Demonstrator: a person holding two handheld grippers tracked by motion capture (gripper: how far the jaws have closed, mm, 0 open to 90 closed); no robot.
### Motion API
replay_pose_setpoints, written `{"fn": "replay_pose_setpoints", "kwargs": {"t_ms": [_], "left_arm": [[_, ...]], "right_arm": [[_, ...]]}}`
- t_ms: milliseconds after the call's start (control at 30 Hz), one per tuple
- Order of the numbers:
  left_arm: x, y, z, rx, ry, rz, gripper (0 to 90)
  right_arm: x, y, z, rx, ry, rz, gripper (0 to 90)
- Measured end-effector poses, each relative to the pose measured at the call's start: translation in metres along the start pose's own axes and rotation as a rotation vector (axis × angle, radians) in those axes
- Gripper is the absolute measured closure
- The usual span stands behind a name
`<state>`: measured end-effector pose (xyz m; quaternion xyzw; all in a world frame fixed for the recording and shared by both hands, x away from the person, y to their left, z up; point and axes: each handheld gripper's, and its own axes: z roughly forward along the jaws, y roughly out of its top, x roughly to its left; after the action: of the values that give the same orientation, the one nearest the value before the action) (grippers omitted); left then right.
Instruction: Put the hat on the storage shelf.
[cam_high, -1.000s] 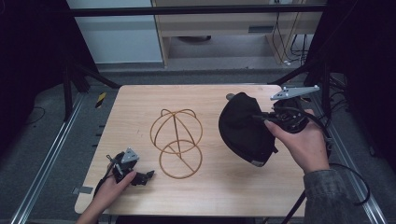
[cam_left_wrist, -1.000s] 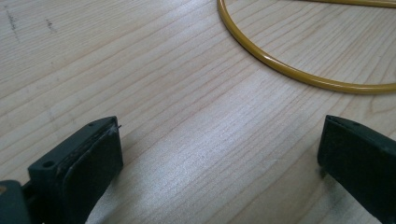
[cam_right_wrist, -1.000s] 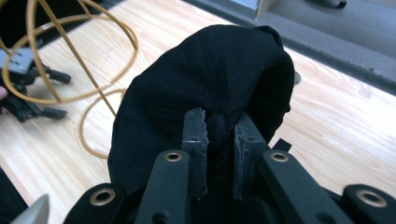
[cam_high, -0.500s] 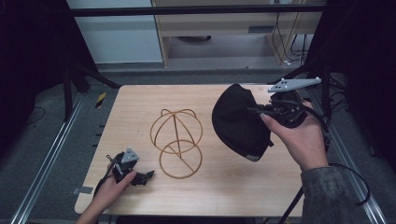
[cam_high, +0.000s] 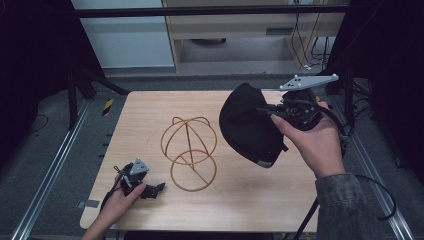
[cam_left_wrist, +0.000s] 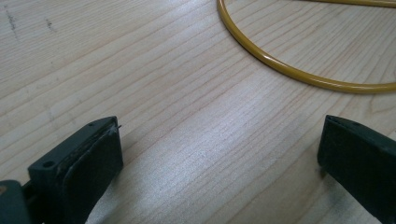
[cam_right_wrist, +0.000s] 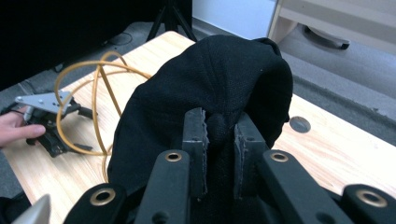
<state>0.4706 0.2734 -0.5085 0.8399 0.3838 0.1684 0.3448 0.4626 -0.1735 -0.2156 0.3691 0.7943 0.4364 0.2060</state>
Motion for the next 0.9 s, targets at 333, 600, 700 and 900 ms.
{"fn": "replay_pose_setpoints", "kwargs": {"t_ms": [333, 600, 700, 900], "left_arm": [[0.0, 0.0, 0.0, 0.0, 0.0, 0.0, 0.0], [0.0, 0.0, 0.0, 0.0, 0.0, 0.001, 0.0], [0.0, 0.0, 0.0, -0.002, 0.001, -0.002, 0.0], [0.0, 0.0, 0.0, -0.002, 0.001, -0.002, 0.0]], "right_arm": [[0.009, 0.017, 0.002, -0.014, 0.007, -0.026, 78.6], [0.019, 0.032, 0.009, -0.018, 0.025, -0.051, 78.6], [0.023, 0.037, 0.009, -0.023, 0.03, -0.055, 78.6], [0.029, 0.046, 0.01, -0.022, 0.039, -0.076, 78.6]]}}
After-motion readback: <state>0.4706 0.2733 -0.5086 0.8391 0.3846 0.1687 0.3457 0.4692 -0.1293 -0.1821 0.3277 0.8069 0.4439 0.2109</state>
